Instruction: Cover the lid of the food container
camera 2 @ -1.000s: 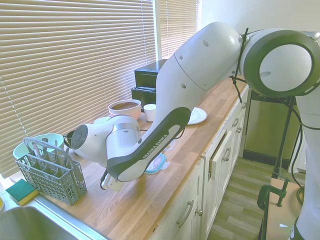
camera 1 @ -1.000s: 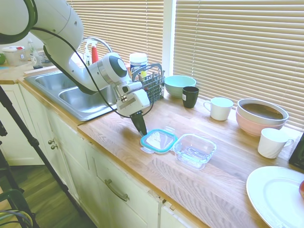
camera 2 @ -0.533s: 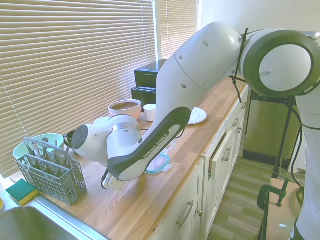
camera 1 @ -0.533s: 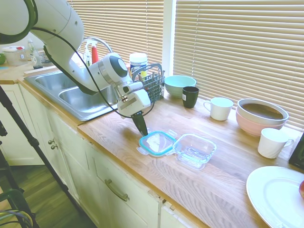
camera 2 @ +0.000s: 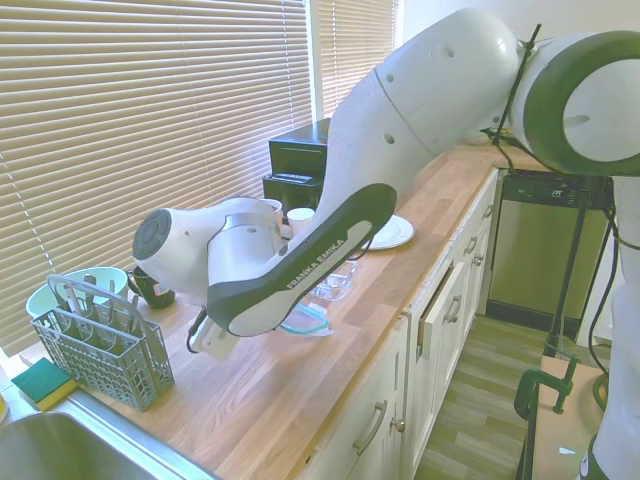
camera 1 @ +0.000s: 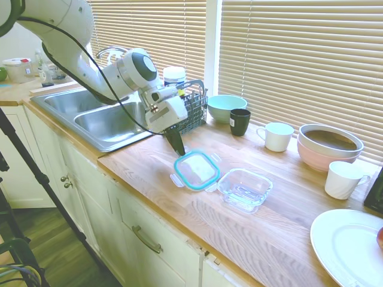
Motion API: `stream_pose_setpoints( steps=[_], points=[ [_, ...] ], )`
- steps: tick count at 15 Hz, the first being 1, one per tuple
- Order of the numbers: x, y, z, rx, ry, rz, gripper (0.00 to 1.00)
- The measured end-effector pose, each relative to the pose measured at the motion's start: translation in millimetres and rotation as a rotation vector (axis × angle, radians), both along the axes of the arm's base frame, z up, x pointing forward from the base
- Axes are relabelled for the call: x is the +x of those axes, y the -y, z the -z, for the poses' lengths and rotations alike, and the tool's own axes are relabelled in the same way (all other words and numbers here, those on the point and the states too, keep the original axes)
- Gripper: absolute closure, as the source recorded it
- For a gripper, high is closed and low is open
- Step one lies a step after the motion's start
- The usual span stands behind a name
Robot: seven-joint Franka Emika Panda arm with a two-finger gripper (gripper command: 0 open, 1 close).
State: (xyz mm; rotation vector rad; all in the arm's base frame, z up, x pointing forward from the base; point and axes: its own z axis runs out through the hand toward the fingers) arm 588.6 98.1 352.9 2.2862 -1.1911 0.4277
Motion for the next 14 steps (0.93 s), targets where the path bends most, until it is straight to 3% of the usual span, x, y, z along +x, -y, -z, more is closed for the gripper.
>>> stream_pose_setpoints(
  steps=[6, 14],
  points=[
    [-11.9, -5.2, -52.5, 0.079, 0.039, -0.011, 1.00],
    [-22.5, 6.0, -89.6, 0.159, 0.058, -0.025, 1.00]
  ],
)
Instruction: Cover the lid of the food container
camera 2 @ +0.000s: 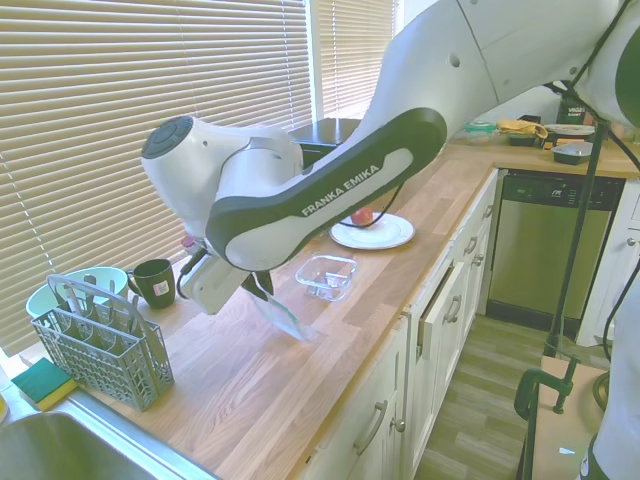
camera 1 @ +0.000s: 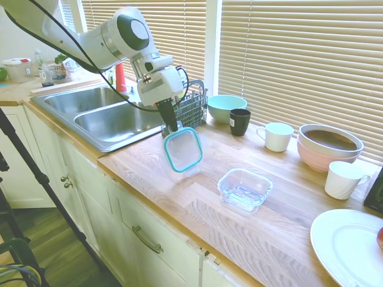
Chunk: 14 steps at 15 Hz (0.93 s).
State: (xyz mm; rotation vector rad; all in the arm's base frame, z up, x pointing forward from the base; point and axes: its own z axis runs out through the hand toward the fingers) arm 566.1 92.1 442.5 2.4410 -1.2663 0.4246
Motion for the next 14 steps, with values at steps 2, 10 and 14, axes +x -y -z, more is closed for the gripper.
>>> stream_pose_setpoints(
  steps=[2, 10, 14],
  points=[
    [-0.8, 2.8, -5.5, 0.028, -0.001, -0.002, 1.00],
    [-8.9, 12.8, -36.5, 0.059, 0.037, -0.022, 1.00],
    [-23.7, 54.2, -46.1, 0.086, 0.040, -0.024, 1.00]
  ],
)
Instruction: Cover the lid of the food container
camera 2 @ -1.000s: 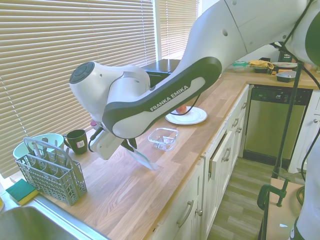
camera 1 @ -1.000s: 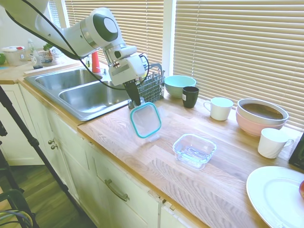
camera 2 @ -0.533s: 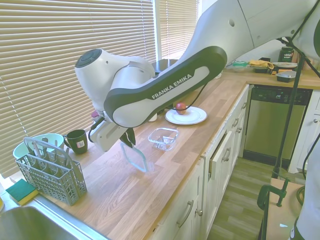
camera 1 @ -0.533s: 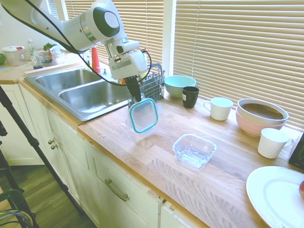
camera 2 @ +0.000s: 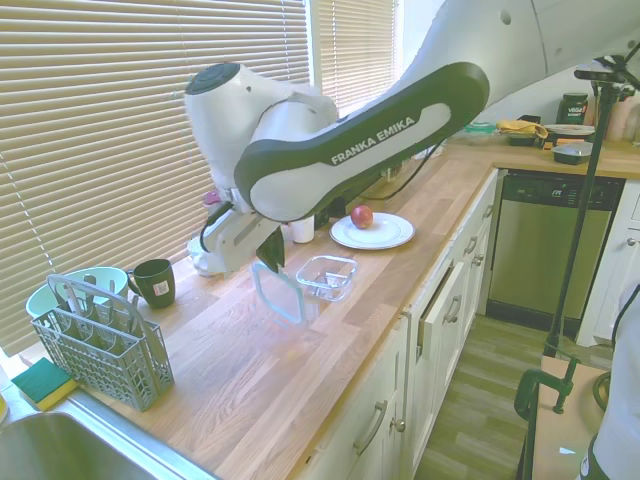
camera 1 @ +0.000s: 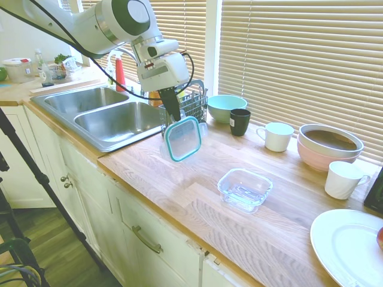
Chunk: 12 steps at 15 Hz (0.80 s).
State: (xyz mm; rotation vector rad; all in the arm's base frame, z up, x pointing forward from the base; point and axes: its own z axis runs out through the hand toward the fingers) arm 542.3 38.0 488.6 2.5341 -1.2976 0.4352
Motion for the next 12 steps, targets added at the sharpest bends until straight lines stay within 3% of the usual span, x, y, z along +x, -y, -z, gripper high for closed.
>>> stream_pose_setpoints(
  steps=[12],
  points=[
    [-19.5, 94.5, 1.7, 0.078, 0.012, -0.012, 1.00]
  ],
)
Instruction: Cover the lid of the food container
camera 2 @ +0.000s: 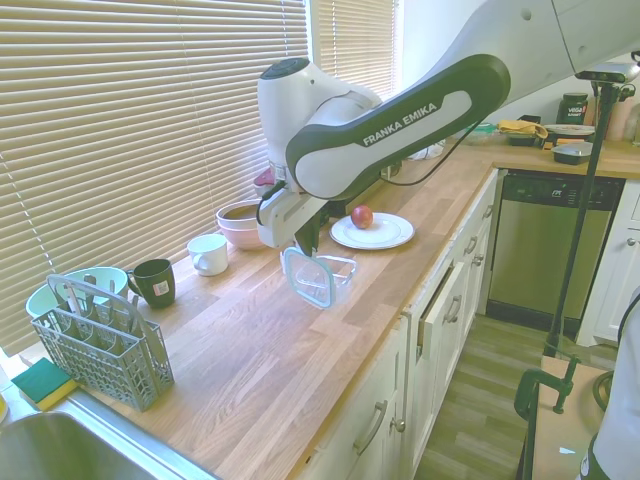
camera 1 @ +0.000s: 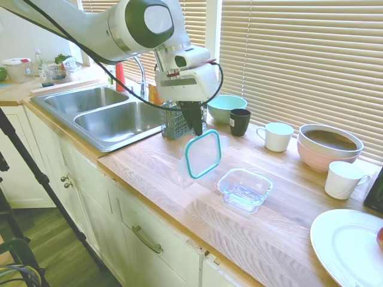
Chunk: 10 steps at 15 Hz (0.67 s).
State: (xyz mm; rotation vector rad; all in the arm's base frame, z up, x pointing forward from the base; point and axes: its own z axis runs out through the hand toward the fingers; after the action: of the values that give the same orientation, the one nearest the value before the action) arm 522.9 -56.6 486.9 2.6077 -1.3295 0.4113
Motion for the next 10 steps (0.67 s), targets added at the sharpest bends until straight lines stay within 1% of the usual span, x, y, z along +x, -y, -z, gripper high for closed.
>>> stream_pose_setpoints(
  steps=[4, 10],
  points=[
    [-5.7, 17.1, -11.2, 0.004, 0.011, -0.003, 1.00],
    [-9.8, 33.2, -15.2, 0.021, -0.002, -0.045, 1.00]
  ],
)
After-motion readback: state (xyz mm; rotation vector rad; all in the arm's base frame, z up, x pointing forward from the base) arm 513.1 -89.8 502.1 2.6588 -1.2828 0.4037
